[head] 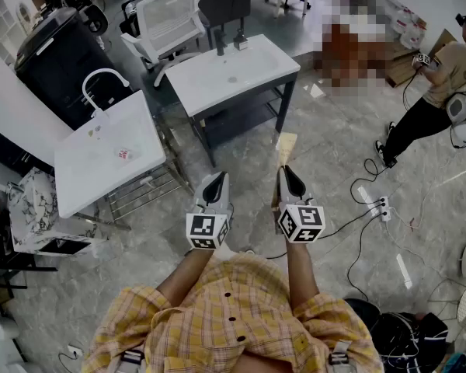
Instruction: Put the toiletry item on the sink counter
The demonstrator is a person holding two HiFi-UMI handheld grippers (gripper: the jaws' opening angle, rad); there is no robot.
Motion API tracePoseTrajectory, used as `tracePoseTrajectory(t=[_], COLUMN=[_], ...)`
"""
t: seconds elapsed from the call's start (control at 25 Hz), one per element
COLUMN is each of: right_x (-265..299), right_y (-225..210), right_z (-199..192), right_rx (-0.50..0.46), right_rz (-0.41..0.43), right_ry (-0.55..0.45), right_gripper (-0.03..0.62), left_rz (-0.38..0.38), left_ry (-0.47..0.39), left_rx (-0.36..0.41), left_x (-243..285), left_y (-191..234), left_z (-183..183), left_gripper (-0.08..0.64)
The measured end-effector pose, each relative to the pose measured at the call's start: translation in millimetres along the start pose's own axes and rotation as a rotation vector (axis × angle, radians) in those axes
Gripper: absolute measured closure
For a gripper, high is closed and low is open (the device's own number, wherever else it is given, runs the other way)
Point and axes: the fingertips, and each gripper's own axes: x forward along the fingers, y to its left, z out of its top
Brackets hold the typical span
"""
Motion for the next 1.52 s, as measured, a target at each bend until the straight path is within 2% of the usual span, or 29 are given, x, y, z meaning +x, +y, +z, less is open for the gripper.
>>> tracePoseTrajectory(t=[0.24,0.76,1.24,1.52], right_x=[-7,0,87,164], right_y=[-15,-57,-116,-155], right_z=[3,-1,26,41], right_rx=[0.020,0.028,0.009,0.020], right_rz=[0.022,-0.020,-0.028,-0.045], right_ry=[-0.005,0.009,0.016,0.042], right_gripper=[0.568,0.566,0.565,0.565], left_rz=[-0.003,-0.018,-0.046,-0.038], left_ry=[0.013,0.042,0.040,0.049], left_rx=[0.013,0.003,-0.017,-0.030], left_x=[4,43,159,243], left_y=[-11,-17,-3,29], left_z=[-2,-14,-11,-1], left_gripper=[0.560,0.560,0.560,0.560])
